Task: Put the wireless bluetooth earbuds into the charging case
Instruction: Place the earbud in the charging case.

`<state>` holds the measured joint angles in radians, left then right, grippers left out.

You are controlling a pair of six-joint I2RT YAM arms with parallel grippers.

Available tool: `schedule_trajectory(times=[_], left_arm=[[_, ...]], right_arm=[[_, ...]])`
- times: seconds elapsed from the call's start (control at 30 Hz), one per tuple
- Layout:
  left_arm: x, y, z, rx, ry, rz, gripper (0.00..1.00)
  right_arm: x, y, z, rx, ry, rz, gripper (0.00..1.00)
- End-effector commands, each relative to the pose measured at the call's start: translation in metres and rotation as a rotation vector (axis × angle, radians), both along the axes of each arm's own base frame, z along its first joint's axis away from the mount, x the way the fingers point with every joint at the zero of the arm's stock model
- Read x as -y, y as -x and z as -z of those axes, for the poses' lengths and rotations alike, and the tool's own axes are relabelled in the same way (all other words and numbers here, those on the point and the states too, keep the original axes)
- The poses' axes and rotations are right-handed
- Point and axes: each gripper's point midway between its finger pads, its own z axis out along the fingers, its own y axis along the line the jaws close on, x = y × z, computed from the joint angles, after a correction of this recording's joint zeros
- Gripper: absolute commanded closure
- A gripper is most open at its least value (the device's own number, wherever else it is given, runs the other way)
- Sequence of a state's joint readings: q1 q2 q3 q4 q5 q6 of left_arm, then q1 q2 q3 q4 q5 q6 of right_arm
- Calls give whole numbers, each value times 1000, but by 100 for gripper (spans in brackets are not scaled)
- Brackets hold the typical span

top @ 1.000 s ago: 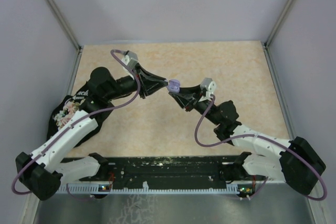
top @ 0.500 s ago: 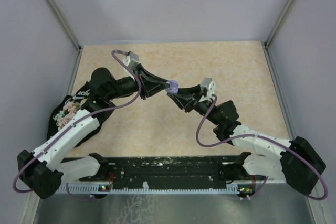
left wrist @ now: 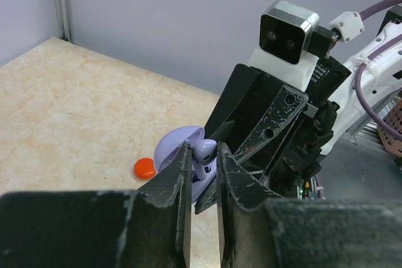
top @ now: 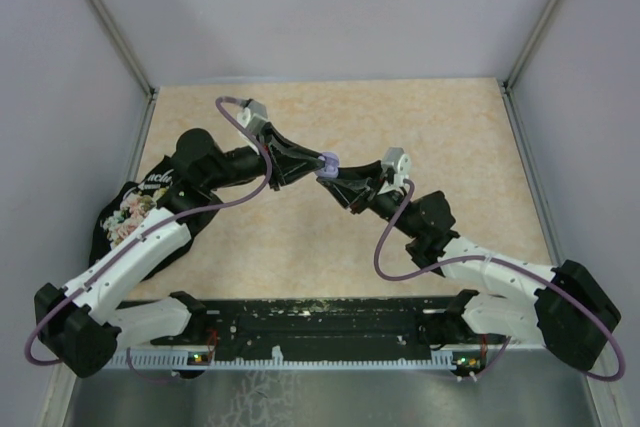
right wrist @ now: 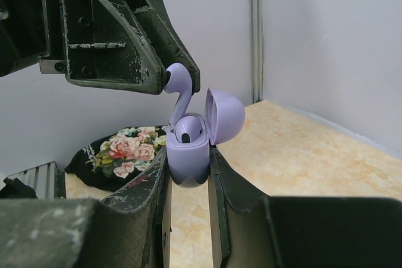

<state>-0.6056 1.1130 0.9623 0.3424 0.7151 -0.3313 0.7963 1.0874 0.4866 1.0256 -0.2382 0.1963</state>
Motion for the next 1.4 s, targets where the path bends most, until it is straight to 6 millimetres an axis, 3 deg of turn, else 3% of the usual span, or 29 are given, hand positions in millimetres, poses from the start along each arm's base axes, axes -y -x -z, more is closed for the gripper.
schedule_trajectory(times=[0.0, 0.43, 1.23, 1.37], left_arm=[[2, 7, 1, 23, -11, 28, 88], [-1, 17, 10, 8, -37, 56, 86], [-4, 19, 32, 63, -96, 46, 84], [-5, 16, 31, 70, -102, 30, 73]], right_arm=[[4, 9, -48, 92, -106, -15, 100], [8, 9, -49, 94, -108, 0, 100], [11, 5, -54, 93, -133, 26, 100], [9, 5, -52, 90, -124, 20, 100]])
